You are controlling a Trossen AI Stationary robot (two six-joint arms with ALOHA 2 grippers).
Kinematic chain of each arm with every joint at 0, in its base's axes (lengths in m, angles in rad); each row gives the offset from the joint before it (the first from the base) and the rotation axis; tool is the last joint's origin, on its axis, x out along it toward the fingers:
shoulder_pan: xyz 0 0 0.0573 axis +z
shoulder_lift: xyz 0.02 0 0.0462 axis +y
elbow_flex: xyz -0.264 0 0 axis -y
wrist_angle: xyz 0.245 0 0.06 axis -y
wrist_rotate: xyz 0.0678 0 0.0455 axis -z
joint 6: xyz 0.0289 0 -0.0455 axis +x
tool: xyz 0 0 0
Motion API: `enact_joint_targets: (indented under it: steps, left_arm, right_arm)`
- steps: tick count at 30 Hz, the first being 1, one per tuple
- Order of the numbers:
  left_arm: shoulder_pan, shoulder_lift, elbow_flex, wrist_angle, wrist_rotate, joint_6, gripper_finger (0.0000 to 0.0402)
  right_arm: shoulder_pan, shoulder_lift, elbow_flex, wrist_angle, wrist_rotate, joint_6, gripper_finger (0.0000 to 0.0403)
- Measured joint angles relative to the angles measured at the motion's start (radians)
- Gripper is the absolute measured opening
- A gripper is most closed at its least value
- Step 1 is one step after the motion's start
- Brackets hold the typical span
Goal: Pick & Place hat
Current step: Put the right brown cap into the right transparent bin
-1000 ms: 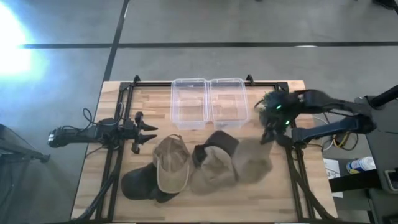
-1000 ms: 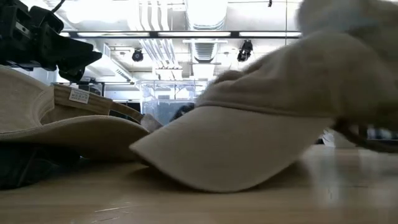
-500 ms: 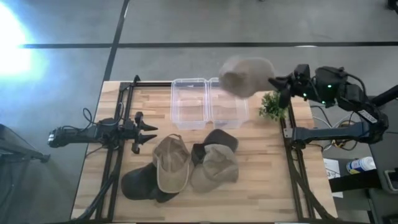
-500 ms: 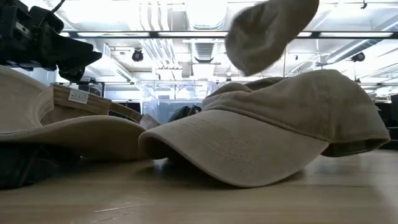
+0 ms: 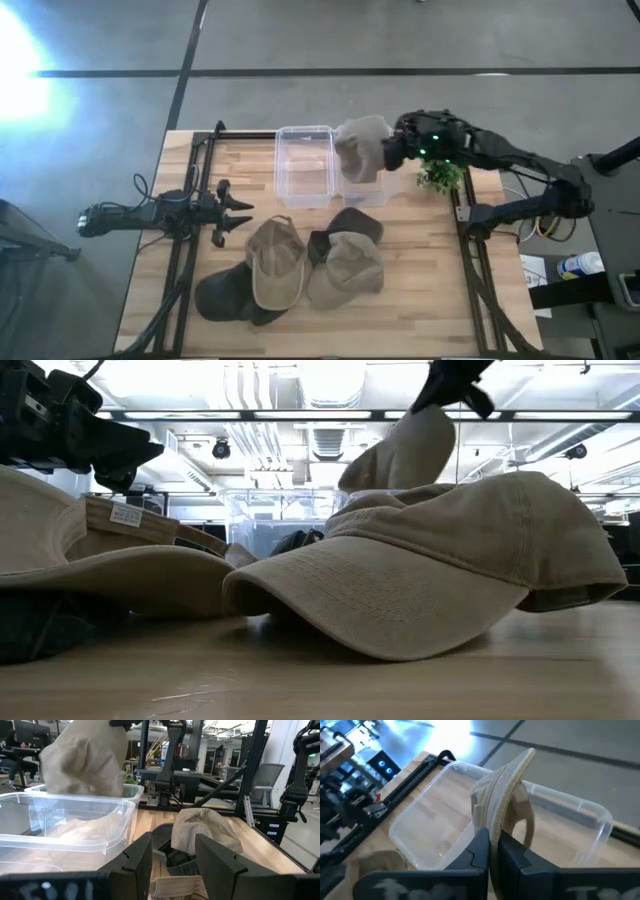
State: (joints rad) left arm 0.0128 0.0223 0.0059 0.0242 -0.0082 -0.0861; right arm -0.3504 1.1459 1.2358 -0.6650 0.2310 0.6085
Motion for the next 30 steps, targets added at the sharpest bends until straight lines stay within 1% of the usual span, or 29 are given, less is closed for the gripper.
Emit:
enact_joint_targets:
  steps: [4, 6, 9, 13, 16, 19, 22, 27, 30]
  left_arm:
    - [0.000, 0.000, 0.000, 0.000, 0.000, 0.000, 0.0142]
    - [0.000, 0.000, 0.000, 0.000, 0.000, 0.000, 0.0142]
    - [0.000, 0.000, 0.000, 0.000, 0.000, 0.000, 0.0142]
    - [0.000, 0.000, 0.000, 0.000, 0.000, 0.000, 0.0142]
    - [0.000, 0.000, 0.000, 0.000, 0.000, 0.000, 0.0142]
    - [0.000, 0.000, 0.000, 0.000, 0.000, 0.000, 0.0142]
    - [0.000, 0.000, 0.000, 0.000, 0.000, 0.000, 0.0142]
    - [0.000, 0.000, 0.000, 0.000, 0.000, 0.000, 0.0142]
    - [0.000, 0.000, 0.000, 0.000, 0.000, 0.000, 0.0142]
  right_arm:
    - [-0.059, 0.067, -0.009, -0.009, -0.015, 0.075, 0.0013]
    - [-0.092, 0.103, -0.033, -0.013, -0.059, 0.127, 0.0013]
    - [-0.128, 0.159, -0.077, 0.027, -0.138, 0.190, 0.0013]
    - [-0.143, 0.233, -0.135, 0.092, -0.237, 0.251, 0.0013]
    - [-0.141, 0.275, -0.153, 0.103, -0.262, 0.253, 0.0022]
    - [-0.138, 0.302, -0.168, 0.087, -0.262, 0.251, 0.0047]
    - [-0.129, 0.301, -0.157, 0.093, -0.254, 0.226, 0.0083]
    - [-0.100, 0.265, -0.082, 0.089, -0.232, 0.079, 0.0142]
    - [-0.080, 0.236, -0.020, 0.044, -0.228, -0.014, 0.0170]
